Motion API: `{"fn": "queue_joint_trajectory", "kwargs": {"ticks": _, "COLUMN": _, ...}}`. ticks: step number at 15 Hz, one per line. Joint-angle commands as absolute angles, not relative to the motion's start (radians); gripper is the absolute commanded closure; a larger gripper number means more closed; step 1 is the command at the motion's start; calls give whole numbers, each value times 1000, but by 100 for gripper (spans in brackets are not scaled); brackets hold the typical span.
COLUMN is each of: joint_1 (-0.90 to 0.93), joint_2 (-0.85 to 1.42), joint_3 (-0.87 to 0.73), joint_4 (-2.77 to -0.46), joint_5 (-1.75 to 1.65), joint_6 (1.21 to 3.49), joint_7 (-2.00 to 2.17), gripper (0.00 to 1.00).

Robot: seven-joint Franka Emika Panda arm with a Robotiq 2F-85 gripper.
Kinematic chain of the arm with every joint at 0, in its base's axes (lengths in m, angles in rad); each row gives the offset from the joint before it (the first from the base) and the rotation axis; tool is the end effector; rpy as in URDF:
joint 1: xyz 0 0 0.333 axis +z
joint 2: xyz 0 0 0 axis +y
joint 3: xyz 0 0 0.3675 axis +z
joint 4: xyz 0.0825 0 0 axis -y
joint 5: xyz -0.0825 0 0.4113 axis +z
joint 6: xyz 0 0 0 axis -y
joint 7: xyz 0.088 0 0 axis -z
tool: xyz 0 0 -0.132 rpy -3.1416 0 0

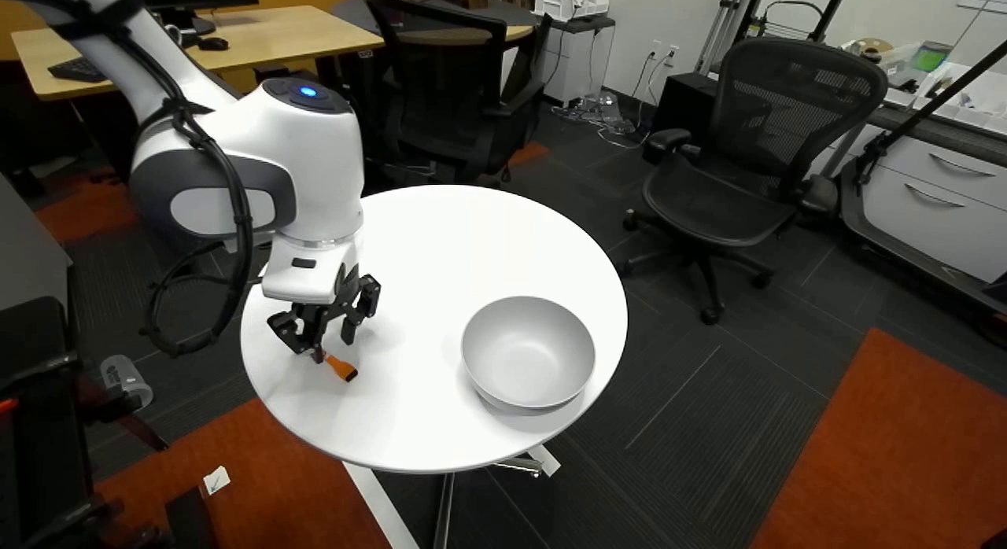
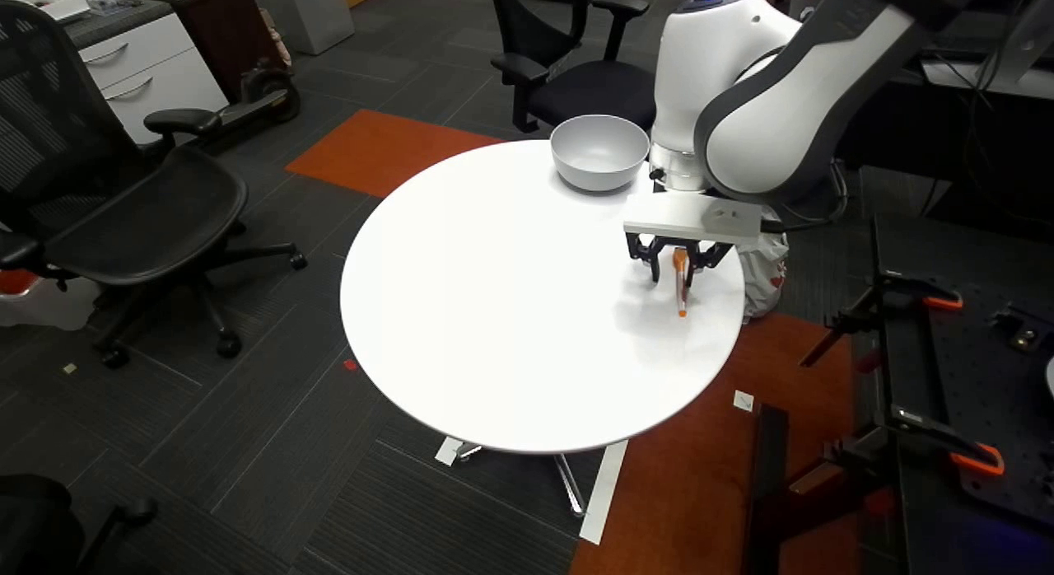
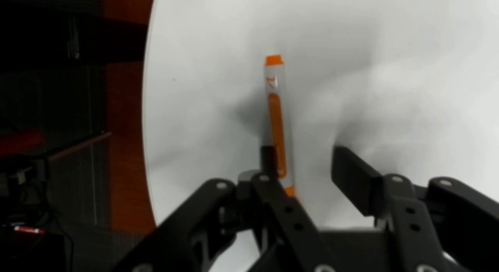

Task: Put the marker in the bowl

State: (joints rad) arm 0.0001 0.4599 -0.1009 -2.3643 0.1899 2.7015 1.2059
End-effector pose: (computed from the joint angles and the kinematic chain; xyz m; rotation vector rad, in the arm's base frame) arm 0.5116 -0.0604 0.1202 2.2918 -2.0833 -0.1740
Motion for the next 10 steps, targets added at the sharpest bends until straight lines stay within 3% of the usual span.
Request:
{"fn": "queue_joint_trajectory", "kwargs": {"ticks": 1, "joint_1": 17, "joint_2": 471, "joint_3": -122, "joint_4": -2345, "joint_5": 202, "joint_6": 2678, "joint_7": 1207, "gripper": 84}}
{"fn": "queue_joint_trajectory", "kwargs": {"ticks": 3, "joint_1": 25, "joint_2": 463, "joint_3": -130, "joint_4": -2341, "joint_5": 191, "joint_6": 2670, "joint_7": 1213, "gripper": 99}}
{"fn": "queue_joint_trajectory", "kwargs": {"ticks": 10, "joint_1": 179, "joint_2": 391, "joint_3": -239, "joint_4": -2242, "joint_5": -53, "joint_6": 2595, "joint_7": 1260, "gripper": 97}}
